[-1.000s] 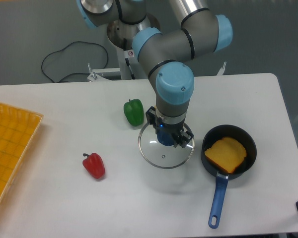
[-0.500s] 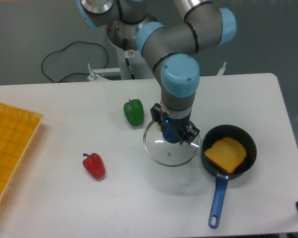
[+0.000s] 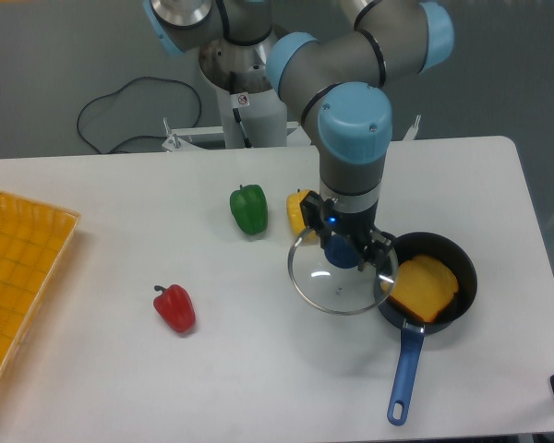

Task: Close the pot lid
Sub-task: 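Carry the glass lid with the gripper over the black pan, then lower the glass lid onto the rim of the black pan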

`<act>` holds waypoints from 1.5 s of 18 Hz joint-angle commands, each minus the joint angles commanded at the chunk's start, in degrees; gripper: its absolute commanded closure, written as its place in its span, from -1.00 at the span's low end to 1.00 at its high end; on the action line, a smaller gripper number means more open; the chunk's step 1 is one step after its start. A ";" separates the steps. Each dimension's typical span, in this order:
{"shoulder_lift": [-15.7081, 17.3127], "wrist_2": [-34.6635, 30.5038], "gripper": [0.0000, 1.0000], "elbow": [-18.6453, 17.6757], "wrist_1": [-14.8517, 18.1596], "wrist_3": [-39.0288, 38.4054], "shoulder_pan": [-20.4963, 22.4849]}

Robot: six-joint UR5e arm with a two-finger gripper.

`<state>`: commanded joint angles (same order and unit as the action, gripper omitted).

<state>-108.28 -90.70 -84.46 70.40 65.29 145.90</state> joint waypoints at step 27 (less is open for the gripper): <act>-5.36 0.44 0.01 -0.88 -0.35 1.15 8.70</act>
<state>-113.64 -90.26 -85.34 70.05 66.45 154.60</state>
